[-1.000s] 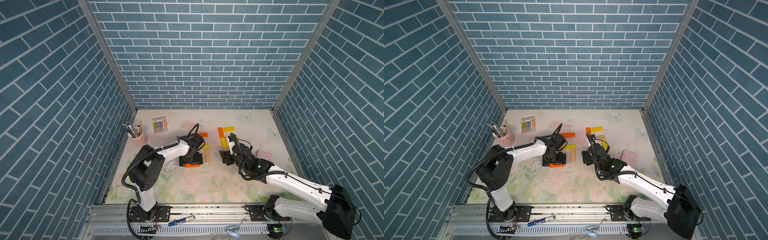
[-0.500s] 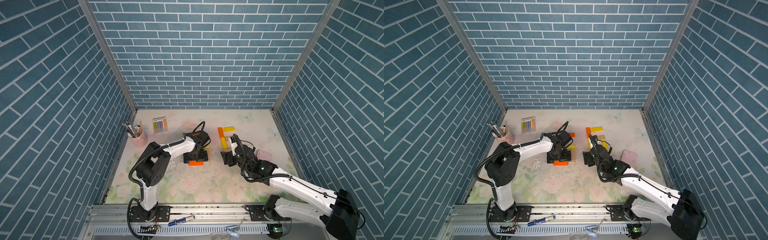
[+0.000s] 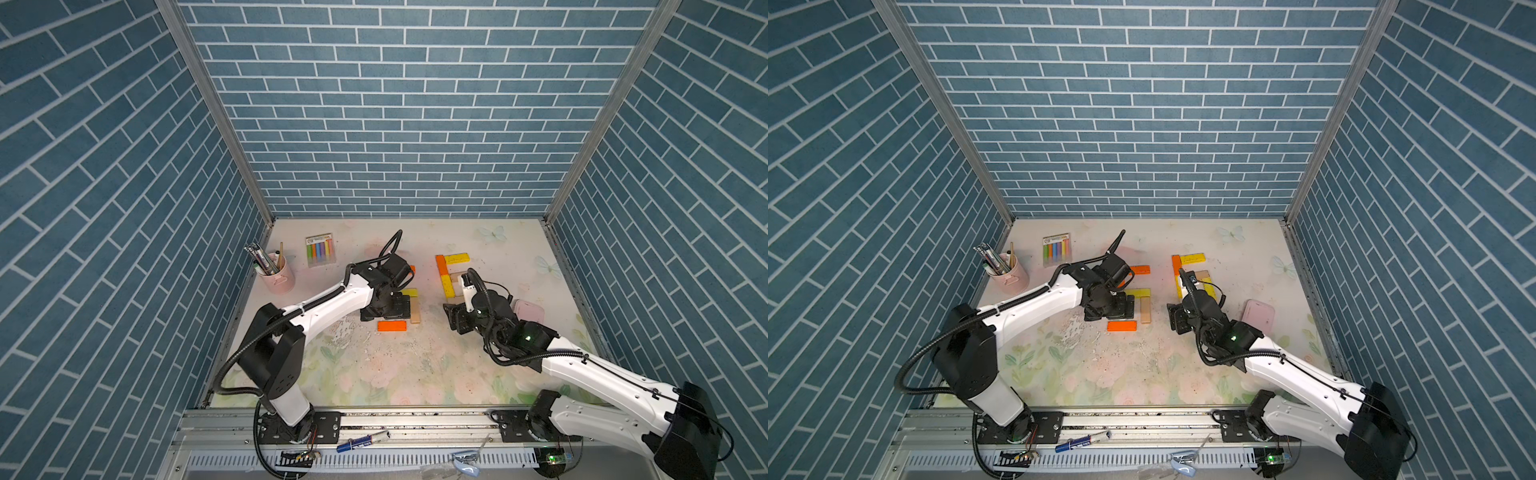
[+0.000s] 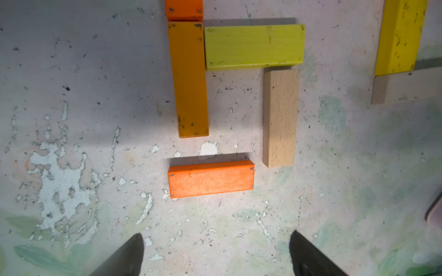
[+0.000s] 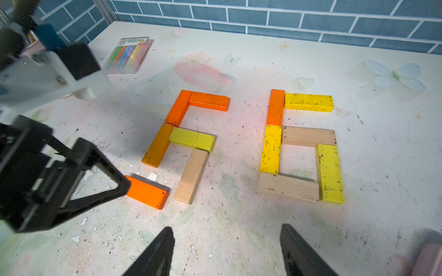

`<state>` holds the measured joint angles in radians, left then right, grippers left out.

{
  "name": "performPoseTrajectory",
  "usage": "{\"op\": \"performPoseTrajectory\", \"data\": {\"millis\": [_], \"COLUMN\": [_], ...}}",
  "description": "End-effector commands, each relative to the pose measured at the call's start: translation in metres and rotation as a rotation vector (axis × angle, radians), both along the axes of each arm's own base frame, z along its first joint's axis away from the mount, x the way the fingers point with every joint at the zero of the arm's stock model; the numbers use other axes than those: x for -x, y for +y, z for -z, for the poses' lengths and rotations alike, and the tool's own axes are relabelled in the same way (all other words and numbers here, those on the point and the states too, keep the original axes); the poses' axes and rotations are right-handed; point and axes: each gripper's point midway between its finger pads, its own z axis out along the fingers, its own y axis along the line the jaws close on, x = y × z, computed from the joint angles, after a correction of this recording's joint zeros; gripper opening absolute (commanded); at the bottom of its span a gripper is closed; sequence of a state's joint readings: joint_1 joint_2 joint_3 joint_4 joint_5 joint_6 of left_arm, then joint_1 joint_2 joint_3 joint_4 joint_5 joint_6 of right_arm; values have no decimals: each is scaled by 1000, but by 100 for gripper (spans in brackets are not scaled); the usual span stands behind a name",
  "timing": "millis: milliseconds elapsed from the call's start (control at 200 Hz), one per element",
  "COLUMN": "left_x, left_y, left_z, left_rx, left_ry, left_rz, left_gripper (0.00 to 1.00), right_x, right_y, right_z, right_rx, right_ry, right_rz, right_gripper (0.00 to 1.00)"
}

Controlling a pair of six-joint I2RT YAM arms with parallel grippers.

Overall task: Assemble the number 6 with building blocks
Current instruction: Move the building block to the center of the board, then assemble the building block at the center of the board.

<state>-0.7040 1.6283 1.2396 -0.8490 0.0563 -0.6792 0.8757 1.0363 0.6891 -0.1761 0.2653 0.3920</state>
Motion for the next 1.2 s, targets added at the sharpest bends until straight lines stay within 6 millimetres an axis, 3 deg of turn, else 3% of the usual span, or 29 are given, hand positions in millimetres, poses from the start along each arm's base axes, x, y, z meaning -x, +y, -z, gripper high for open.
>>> {"op": "performPoseTrajectory", "data": {"millis": [0,220,515,1195], "left_x": [16,34,24,16], "left_y": [27,32,10,0], "left_z": [12,37,70,93], "left_rx": [-96,-98,-60,-74], "left_ry": [3,21,73,92], "left_rz": [90,245,268,130], "left_gripper": [94,91,80,75], "right_x": [1,0,-4,-6], "right_y": [5,13,22,26], "right_z": [-1,1,3,10], "right_rx": [8,-4,5,35], "right_ry": [13,22,51,72], "right_rz": [-35,-53,-59,-70], "right_gripper": [69,67,67,66]}}
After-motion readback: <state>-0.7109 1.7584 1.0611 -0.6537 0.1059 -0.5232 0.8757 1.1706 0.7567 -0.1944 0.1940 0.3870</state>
